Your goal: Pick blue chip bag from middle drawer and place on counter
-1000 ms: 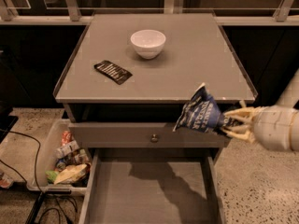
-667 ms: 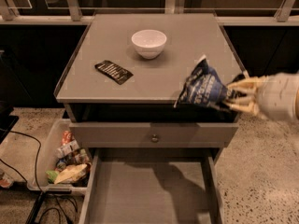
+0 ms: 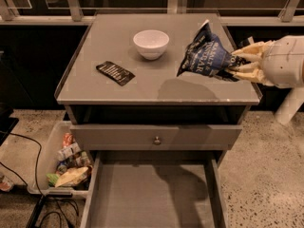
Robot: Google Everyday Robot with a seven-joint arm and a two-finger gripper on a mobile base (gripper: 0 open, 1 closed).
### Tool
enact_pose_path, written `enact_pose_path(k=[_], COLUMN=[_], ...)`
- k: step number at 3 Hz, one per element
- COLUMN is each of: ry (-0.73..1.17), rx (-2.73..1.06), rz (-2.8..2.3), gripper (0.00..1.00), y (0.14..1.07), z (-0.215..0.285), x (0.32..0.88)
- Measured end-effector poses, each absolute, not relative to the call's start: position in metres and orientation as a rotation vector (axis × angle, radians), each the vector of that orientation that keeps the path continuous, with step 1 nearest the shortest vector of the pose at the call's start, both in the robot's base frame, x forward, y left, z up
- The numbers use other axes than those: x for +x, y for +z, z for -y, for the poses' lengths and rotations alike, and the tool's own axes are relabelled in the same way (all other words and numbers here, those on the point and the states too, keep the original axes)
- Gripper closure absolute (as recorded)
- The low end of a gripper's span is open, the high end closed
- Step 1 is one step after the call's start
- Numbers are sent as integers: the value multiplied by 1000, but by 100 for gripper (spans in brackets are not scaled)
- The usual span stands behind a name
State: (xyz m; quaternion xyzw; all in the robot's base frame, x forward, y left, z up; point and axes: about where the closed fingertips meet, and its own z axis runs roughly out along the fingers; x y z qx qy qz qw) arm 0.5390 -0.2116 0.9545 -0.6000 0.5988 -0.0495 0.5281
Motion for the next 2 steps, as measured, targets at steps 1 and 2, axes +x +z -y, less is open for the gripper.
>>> enact_pose_path(k=[1, 2], ry=[-119, -124], rx=[-1441, -1445], rz=[-1432, -1421], gripper=[100, 100], y=[950, 941], z=[205, 199], x=[546, 578])
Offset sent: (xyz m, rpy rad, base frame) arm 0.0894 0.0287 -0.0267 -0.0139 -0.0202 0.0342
